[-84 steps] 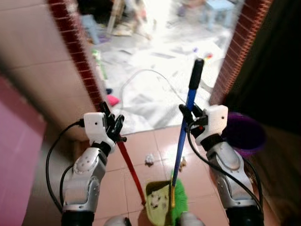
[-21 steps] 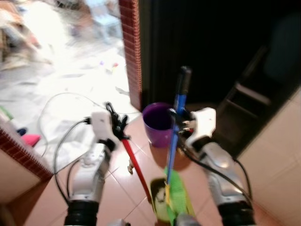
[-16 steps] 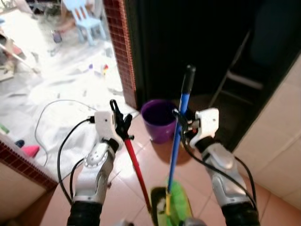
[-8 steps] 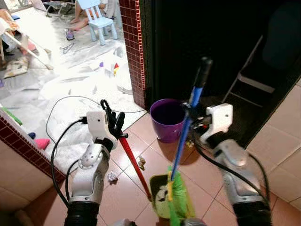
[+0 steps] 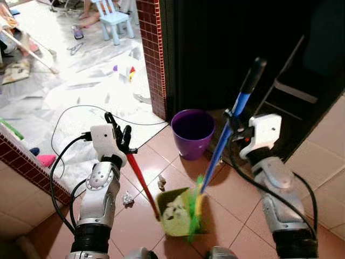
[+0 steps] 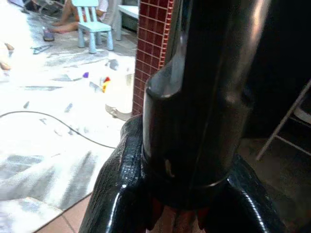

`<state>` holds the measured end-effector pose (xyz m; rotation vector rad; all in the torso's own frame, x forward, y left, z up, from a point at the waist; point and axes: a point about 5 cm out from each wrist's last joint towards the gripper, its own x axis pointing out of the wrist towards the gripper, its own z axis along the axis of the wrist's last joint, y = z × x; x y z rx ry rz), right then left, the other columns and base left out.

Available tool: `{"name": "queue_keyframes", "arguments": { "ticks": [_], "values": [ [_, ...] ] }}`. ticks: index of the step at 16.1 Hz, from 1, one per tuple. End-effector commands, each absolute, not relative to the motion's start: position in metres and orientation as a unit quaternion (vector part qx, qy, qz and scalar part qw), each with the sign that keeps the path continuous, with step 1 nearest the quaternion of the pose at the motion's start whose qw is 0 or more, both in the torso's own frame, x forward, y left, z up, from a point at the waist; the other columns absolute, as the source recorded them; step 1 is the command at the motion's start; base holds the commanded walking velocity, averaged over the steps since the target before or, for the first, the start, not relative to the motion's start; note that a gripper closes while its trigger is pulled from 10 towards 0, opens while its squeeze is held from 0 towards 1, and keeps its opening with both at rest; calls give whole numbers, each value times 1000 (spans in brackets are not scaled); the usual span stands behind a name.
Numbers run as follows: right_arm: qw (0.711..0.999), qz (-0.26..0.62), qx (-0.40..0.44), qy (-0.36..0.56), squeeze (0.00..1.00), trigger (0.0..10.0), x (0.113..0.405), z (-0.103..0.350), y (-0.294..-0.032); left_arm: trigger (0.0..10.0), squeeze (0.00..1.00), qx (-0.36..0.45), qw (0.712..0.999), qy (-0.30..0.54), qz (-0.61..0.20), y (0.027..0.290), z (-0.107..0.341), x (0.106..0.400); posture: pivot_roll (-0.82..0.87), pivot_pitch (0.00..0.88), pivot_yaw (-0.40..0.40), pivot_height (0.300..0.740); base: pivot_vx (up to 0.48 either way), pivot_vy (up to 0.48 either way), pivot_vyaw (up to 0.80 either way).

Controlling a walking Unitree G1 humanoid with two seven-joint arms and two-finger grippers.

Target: Sweep floor

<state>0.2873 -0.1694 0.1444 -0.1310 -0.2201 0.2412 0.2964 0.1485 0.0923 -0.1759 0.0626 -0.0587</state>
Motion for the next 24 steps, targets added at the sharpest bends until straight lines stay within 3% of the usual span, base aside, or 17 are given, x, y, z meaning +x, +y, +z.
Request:
{"name": "queue_keyframes", "arguments": {
  "ticks": [1,4,6,13,19,21,24],
  "values": [
    [979,97,-127,-124,0,10000,289,152,-181,10000,0,-86,996,-23,-8,157,113,305,-171,0,91,740,0,0,0],
    [969,51,-215,-108,0,10000,285,142,-202,10000,0,-84,996,-37,23,165,118,309,-170,0,85,740,0,0,0],
    [973,48,-212,-77,0,10000,280,127,-208,10000,0,-96,993,-45,43,169,122,311,-172,0,85,740,0,0,0],
    [978,168,-116,-35,0,10000,262,94,-156,10000,0,-166,979,-77,87,159,154,324,-168,0,81,740,0,0,0],
    [974,191,-117,-19,0,10000,255,87,-153,10000,0,-144,968,-133,154,184,193,337,-173,0,88,740,0,0,0],
    [972,201,-122,27,0,10000,248,70,-158,10000,0,-129,965,-168,154,185,214,343,-169,0,89,740,0,0,0],
    [974,195,-113,12,0,10000,245,73,-158,10000,0,-140,962,-187,139,185,228,349,-174,0,92,740,0,0,0]
  ]
}}
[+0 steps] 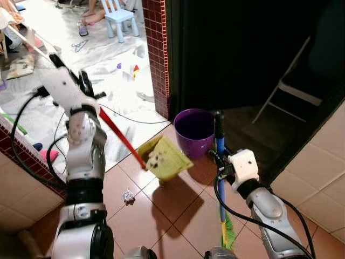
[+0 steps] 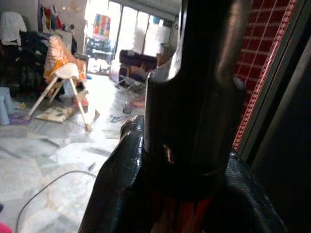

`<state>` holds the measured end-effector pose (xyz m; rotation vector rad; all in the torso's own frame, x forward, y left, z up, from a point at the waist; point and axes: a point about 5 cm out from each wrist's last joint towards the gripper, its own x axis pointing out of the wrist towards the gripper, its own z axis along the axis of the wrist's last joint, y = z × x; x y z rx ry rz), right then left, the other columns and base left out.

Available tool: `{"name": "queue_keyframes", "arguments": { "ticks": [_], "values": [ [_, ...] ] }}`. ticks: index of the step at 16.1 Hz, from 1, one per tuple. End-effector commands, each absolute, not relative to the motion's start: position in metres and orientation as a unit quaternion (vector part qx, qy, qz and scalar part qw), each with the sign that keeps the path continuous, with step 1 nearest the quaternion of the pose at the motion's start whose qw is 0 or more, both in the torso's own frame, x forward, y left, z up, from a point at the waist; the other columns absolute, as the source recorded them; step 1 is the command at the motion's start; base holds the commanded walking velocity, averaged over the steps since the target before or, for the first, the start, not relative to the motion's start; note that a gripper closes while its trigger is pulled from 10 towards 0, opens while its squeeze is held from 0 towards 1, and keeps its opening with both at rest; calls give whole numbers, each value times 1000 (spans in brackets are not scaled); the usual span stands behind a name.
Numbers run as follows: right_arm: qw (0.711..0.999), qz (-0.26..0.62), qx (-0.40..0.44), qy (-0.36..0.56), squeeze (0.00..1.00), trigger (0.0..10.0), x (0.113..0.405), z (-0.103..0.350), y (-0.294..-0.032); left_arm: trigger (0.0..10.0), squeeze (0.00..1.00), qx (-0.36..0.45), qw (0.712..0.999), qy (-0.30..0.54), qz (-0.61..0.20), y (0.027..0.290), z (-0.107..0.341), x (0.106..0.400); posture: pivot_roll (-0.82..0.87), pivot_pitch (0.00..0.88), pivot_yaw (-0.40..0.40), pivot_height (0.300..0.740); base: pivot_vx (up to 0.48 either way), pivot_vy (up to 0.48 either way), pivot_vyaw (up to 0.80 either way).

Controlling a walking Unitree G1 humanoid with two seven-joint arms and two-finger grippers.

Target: Sweep floor

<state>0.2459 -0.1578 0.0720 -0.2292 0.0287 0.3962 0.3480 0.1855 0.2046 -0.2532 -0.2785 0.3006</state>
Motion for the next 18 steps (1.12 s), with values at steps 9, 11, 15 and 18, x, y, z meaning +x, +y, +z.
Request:
{"name": "queue_keyframes", "arguments": {
  "ticks": [9,11,15,18],
  "values": [
    [973,206,-107,19,0,10000,241,68,-155,10000,0,-122,940,-270,170,213,284,356,-181,0,106,740,0,0,0],
    [973,206,-106,19,0,10000,241,68,-155,10000,0,-122,938,-271,178,216,286,356,-178,0,103,740,0,0,0],
    [971,219,-92,13,0,10000,240,69,-153,10000,0,-156,938,-272,146,205,284,361,-179,0,102,740,73,0,0],
    [971,220,-91,11,0,10000,240,70,-152,10000,0,-165,936,-275,142,204,286,361,-182,0,104,740,356,0,0]
  ]
}}
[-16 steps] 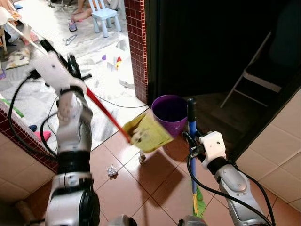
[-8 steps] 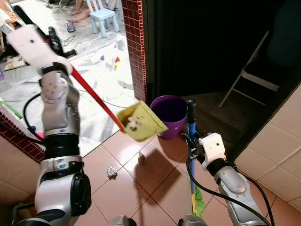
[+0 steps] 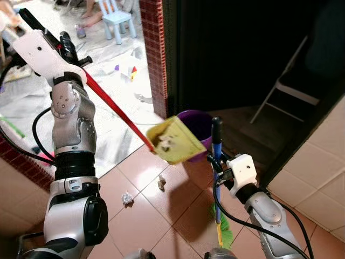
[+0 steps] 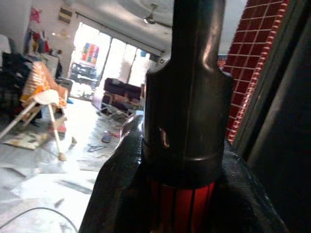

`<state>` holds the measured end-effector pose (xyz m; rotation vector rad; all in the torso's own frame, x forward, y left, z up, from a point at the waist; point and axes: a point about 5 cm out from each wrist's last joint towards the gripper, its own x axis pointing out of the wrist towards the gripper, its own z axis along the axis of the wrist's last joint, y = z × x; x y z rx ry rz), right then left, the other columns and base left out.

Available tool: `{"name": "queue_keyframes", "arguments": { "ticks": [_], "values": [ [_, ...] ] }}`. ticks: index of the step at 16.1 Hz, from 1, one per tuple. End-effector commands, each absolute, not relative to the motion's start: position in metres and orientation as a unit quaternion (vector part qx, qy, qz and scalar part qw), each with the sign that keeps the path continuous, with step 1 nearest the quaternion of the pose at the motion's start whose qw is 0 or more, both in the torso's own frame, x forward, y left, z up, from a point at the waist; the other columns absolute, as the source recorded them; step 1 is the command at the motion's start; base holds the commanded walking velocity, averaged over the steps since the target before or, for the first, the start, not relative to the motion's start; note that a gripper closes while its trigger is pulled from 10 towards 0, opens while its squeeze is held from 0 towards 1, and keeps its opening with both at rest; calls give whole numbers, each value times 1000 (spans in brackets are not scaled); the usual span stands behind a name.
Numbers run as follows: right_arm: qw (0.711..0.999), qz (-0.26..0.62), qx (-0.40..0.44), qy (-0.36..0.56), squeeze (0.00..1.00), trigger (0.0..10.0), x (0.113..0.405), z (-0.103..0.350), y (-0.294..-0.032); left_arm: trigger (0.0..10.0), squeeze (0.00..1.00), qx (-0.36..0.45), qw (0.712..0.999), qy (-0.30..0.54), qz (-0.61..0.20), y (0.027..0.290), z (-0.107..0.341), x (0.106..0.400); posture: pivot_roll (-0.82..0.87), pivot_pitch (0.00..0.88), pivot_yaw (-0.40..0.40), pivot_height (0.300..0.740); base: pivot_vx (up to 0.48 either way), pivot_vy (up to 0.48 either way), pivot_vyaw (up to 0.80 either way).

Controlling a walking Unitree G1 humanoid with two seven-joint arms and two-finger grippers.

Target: Sweep floor

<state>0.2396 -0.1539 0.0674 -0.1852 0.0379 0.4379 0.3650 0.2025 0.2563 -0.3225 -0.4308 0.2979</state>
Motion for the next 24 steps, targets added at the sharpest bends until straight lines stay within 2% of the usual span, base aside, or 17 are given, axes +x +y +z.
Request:
{"name": "queue_keyframes", "arguments": {
  "ticks": [1,12,18,24],
  "values": [
    [971,220,-91,10,0,10000,240,70,-152,10000,0,-169,934,-279,146,207,289,362,-182,0,103,740,368,0,0],
    [968,230,-95,11,0,10000,240,70,-150,10000,0,-184,932,-278,142,208,287,367,-182,0,98,740,351,0,0],
    [968,232,-95,11,0,10000,240,69,-150,10000,0,-134,931,-305,151,202,295,367,-185,0,93,740,0,0,0],
    [968,232,-97,10,0,10000,241,69,-149,10000,0,-133,930,-315,138,174,297,372,-196,0,98,740,0,0,0]
  ]
}}
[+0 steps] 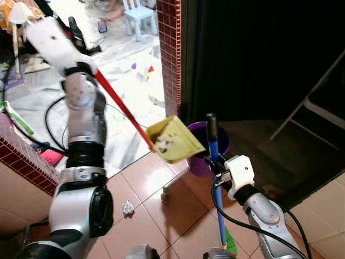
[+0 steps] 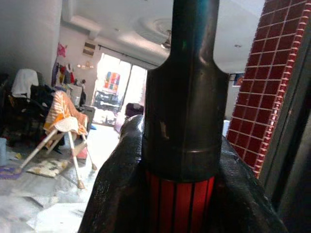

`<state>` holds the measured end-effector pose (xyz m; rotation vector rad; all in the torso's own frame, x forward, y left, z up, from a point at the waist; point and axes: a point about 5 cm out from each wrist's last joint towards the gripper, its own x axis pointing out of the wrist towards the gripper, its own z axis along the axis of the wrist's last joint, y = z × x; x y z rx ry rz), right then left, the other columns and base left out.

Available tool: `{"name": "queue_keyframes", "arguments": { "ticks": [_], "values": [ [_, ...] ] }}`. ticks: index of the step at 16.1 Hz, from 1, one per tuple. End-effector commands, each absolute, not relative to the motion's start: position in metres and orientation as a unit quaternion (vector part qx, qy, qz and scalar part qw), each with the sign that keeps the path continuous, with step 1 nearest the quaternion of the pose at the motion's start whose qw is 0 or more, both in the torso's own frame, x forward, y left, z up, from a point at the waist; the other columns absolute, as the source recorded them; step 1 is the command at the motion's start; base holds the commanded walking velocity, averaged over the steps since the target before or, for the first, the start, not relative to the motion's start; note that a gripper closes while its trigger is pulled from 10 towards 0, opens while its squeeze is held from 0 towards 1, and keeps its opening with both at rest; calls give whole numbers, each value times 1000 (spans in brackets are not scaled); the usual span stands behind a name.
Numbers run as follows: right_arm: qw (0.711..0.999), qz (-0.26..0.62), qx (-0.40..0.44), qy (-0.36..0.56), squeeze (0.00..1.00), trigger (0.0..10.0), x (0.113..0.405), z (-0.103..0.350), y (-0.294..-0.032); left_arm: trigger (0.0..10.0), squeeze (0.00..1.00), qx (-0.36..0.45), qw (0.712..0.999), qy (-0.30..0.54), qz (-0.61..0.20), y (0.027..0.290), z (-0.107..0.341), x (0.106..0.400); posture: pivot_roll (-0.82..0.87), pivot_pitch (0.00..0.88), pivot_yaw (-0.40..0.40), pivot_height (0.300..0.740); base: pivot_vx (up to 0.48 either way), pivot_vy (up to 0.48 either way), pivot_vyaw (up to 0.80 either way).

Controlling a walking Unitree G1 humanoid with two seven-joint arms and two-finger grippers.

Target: Sweep floor

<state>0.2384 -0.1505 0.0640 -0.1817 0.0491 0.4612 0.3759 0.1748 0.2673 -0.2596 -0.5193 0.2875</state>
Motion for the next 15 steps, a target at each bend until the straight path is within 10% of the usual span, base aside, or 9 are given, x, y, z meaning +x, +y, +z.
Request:
{"name": "queue_keyframes", "arguments": {
  "ticks": [1,15],
  "values": [
    [968,232,-98,9,0,10000,241,69,-149,10000,0,-129,928,-320,141,173,299,373,-199,0,97,740,0,0,0],
    [975,209,-73,-17,0,10000,244,77,-134,10000,0,3,915,-404,-4,46,309,370,-265,0,177,740,0,0,0]
  ]
}}
